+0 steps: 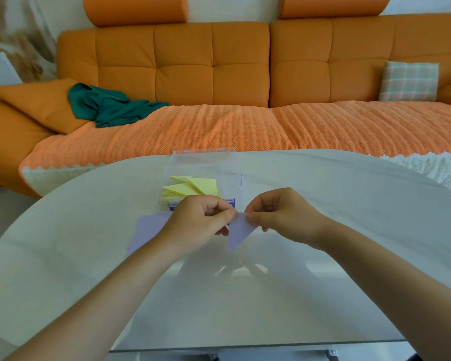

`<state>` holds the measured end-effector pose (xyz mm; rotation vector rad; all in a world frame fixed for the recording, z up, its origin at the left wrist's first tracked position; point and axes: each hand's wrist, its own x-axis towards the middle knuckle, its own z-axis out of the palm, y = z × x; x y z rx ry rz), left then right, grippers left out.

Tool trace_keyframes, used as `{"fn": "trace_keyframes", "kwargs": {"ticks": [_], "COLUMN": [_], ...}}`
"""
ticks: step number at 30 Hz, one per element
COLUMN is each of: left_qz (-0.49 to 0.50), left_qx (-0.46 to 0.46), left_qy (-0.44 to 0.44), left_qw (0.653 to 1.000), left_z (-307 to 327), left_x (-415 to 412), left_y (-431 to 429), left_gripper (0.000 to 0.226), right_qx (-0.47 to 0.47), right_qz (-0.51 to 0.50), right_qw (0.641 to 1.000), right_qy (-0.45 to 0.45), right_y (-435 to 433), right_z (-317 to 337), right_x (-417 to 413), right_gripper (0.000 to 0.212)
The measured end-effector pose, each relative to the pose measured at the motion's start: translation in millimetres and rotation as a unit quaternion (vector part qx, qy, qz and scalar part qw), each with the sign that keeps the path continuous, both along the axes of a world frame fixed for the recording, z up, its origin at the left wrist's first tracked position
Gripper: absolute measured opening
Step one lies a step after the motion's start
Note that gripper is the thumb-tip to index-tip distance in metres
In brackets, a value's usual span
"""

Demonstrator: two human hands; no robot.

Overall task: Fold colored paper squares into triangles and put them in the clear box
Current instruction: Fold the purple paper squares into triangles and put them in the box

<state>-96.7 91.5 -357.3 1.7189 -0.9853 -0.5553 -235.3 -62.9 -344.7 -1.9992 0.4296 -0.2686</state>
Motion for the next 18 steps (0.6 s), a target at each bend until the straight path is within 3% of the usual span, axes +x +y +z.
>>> {"fn": "trace_keyframes", "kwargs": {"ticks": [9,18], "left_qz": [0.001,0.055], "left_qx": [0.004,-0.015], "left_qy": [-0.049,-0.073], "left_qw": [0.999,0.996], "left_z": [-8,-4], "left_x": [-5,11], "left_y": [-3,-2], "left_gripper": [0.011,0.016], "right_qx": [-0.060,-0.060], "right_qz": [-0.060,-0.116], "right_qw": [0.996,0.991], "right_qy": [-0.013,-0.009], "right_y": [15,-1], "right_z": [-9,-8], "right_x": [5,4], "right_gripper": [0.012,0.019]}}
